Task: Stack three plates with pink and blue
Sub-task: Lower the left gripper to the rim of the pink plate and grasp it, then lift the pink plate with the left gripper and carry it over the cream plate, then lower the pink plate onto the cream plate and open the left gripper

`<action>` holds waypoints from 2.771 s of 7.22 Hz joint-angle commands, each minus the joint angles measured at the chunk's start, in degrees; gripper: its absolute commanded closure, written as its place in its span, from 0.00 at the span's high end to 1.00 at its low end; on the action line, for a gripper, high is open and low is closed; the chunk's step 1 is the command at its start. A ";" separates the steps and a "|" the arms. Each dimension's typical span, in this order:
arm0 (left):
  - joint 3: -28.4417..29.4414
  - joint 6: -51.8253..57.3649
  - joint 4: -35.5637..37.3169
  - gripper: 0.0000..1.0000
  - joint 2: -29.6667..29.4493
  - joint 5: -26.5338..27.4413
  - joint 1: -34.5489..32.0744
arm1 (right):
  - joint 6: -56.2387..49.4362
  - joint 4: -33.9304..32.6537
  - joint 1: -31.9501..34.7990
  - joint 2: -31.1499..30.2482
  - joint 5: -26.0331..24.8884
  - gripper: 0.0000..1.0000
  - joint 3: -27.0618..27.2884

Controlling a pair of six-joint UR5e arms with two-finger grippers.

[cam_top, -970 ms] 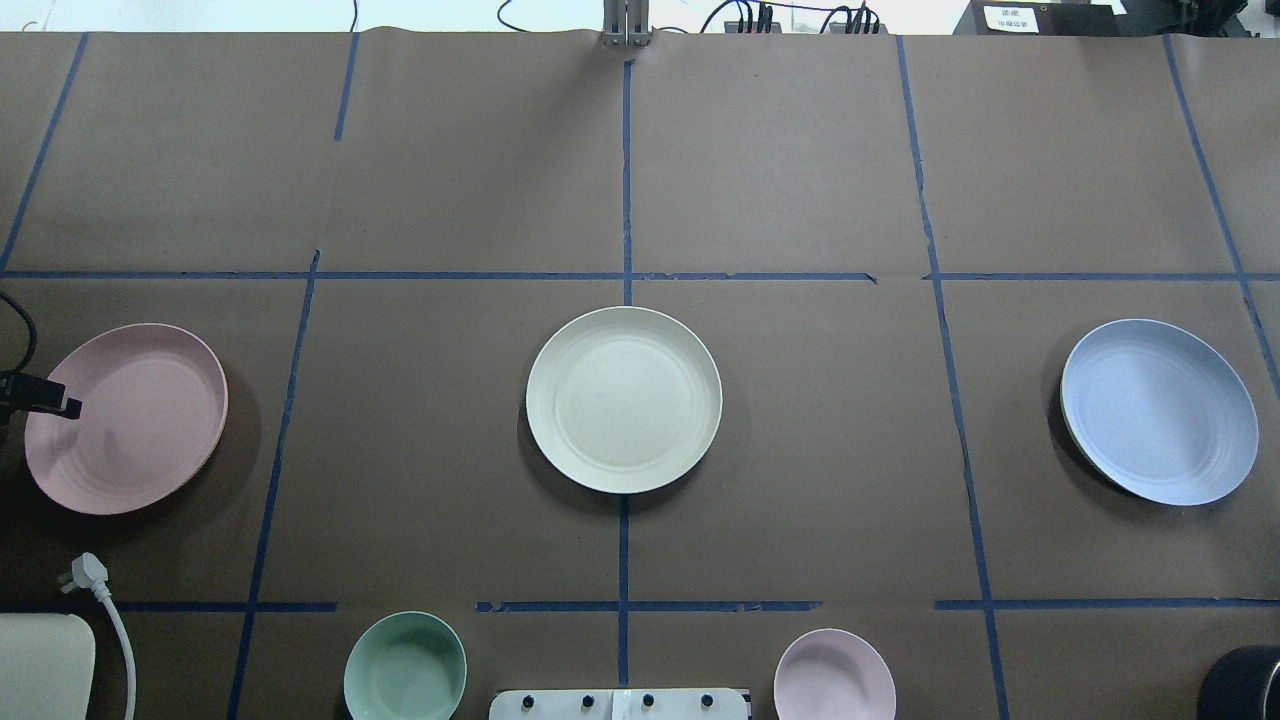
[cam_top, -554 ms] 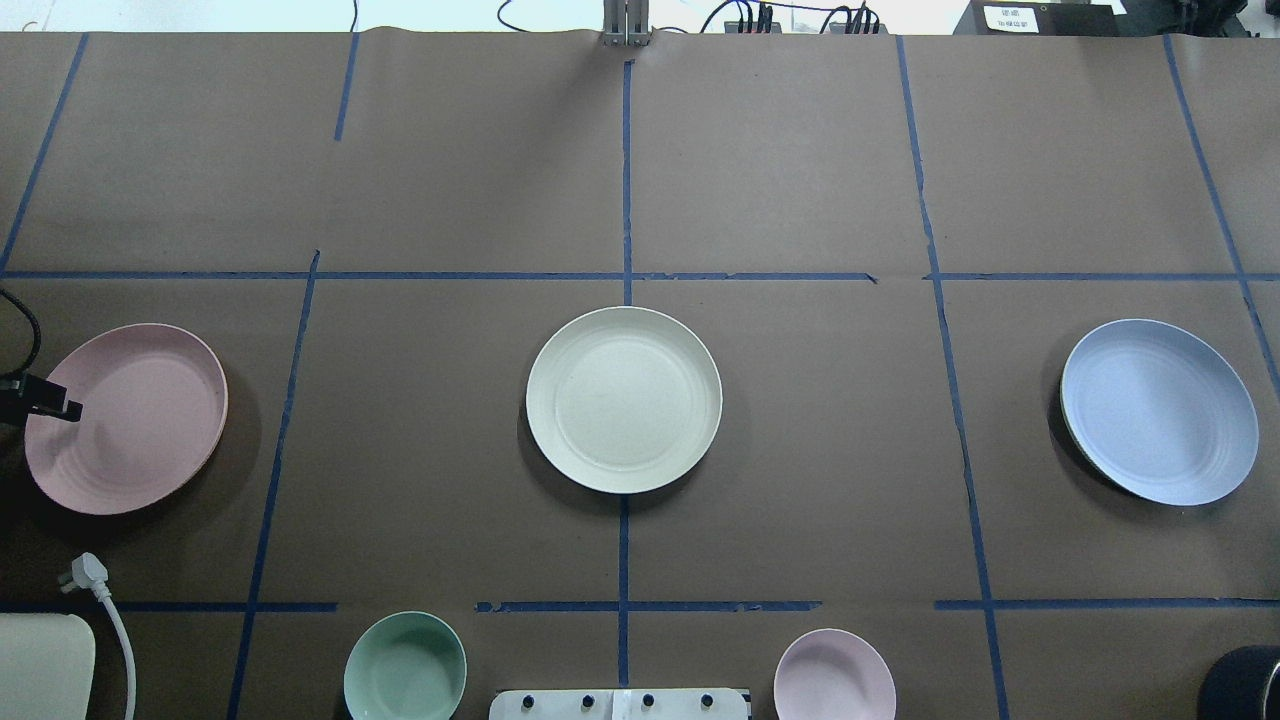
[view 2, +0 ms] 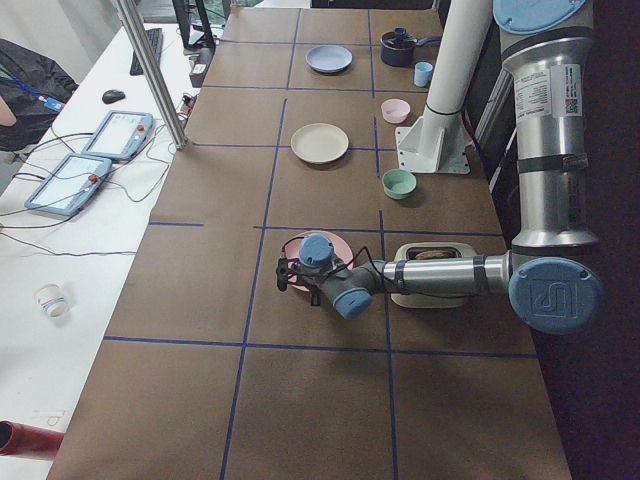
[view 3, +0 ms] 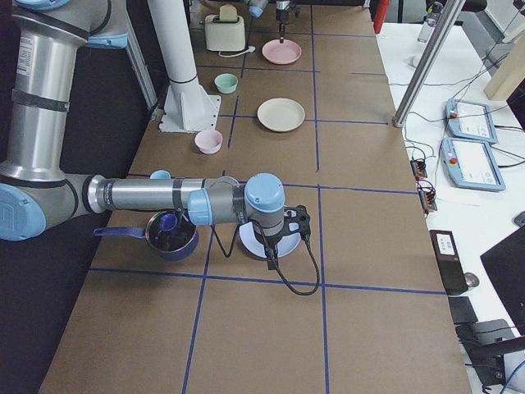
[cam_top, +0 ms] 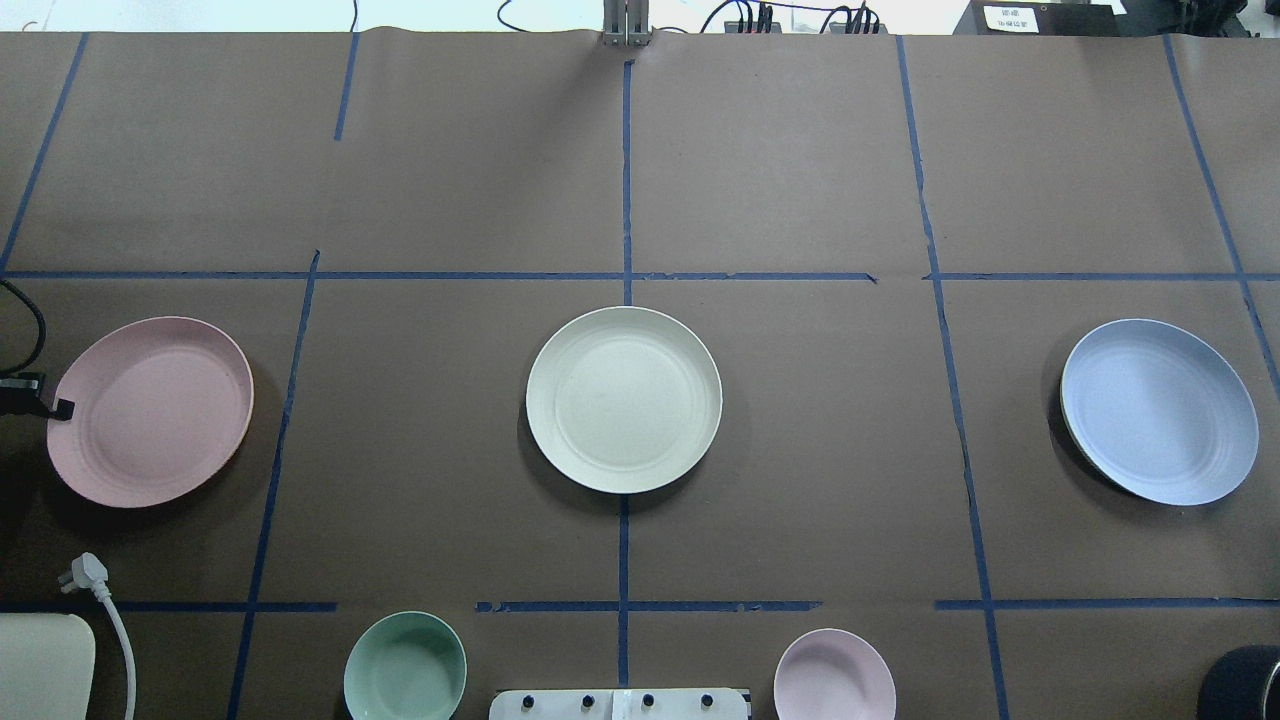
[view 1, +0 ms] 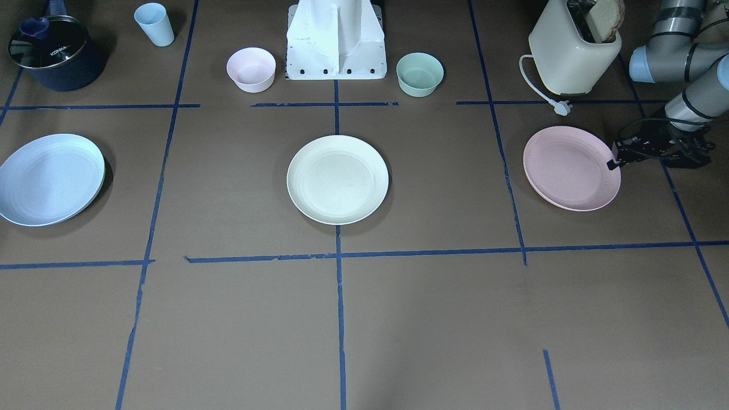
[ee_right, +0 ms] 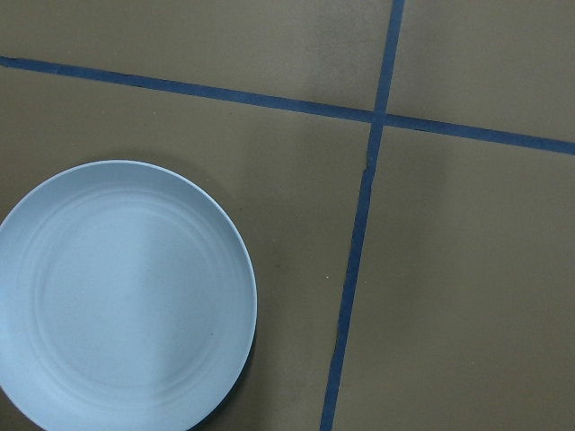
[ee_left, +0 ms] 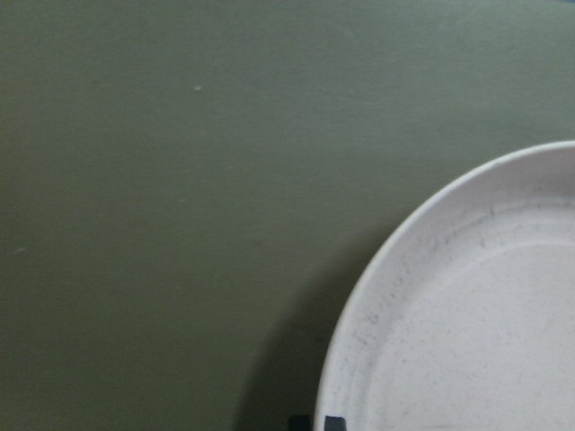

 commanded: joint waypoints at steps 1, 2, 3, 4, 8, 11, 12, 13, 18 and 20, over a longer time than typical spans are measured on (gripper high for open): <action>-4.69 -11.40 0.23 0.00 -4.37 -5.07 -0.09 | 0.00 0.00 0.00 0.00 0.00 1.00 0.00; -4.97 -16.52 0.32 0.00 -8.93 -5.18 -0.01 | 0.00 0.00 0.00 0.00 0.00 1.00 0.00; -4.97 -23.01 0.49 0.00 -14.02 -5.00 2.17 | 0.00 0.00 -0.18 0.00 0.00 1.00 0.00; -5.06 -27.34 1.63 0.00 -16.60 -4.65 5.93 | 0.00 0.00 -0.18 0.00 0.00 1.00 0.00; -9.10 -32.39 19.35 0.00 -30.30 8.44 17.38 | 0.00 0.00 -0.53 0.00 0.26 1.00 0.00; -8.49 -36.32 22.91 0.00 -34.98 14.15 24.40 | 0.00 0.00 -0.62 0.00 0.18 1.00 -0.09; -8.40 -36.43 22.91 0.01 -35.43 14.25 24.95 | 0.00 0.00 -0.71 0.00 0.18 1.00 -0.35; -7.88 -36.52 22.91 0.03 -36.39 14.33 25.65 | 0.00 0.00 -0.71 0.00 0.18 1.00 -0.44; -11.45 -23.44 30.41 1.00 -33.34 14.96 23.13 | 0.00 0.09 -0.71 0.09 0.26 1.00 -0.44; -20.92 -1.22 47.52 1.00 -29.22 10.93 16.91 | 0.00 0.09 -0.71 0.09 0.70 1.00 -0.44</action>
